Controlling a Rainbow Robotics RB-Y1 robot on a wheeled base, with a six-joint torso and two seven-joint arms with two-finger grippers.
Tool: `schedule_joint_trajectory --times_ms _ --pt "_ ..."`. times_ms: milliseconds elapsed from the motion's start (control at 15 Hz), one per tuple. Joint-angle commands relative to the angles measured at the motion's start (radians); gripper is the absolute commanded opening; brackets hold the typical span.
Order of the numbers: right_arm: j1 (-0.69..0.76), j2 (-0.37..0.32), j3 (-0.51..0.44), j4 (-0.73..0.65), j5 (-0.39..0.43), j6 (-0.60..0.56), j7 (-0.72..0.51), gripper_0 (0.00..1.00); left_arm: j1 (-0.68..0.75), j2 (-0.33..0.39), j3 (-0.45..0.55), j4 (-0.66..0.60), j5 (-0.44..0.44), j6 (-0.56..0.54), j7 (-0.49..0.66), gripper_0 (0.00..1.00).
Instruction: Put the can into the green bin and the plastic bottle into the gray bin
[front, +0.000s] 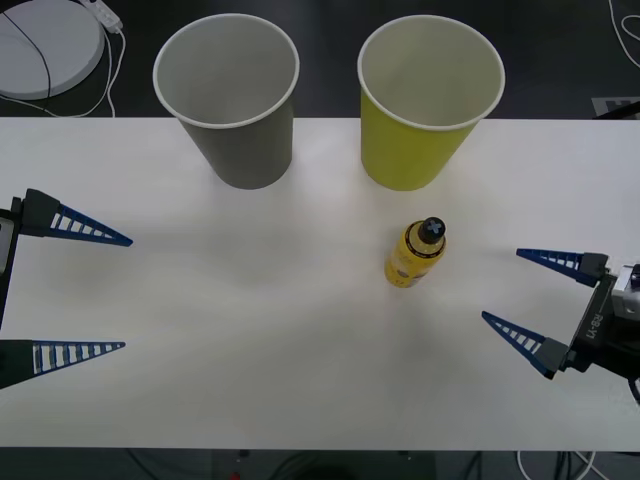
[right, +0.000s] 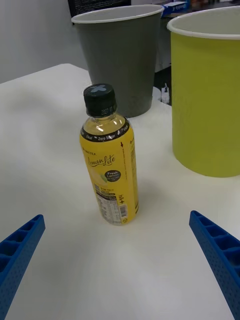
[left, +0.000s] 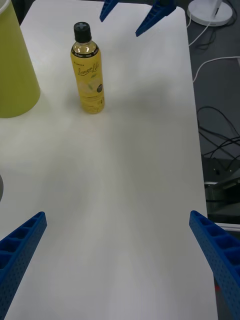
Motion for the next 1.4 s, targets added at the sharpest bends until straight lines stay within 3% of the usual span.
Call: schedule_joint_trajectory --times_ms 67,600,1400 --pt "-0.028 0.024 0.037 0.04 0.0 0.011 0.032 1.0 0.0 0.0 0.0 0.0 0.0 0.0 0.0 1.0" --pt "-0.108 0.061 0.133 0.067 0.0 0.074 0.077 1.0 0.0 0.0 0.0 0.0 0.0 0.0 0.0 1.0" --pt "-0.218 0.069 0.31 0.067 -0.015 0.273 0.1 1.0 0.0 0.0 0.0 0.0 0.0 0.0 0.0 1.0"
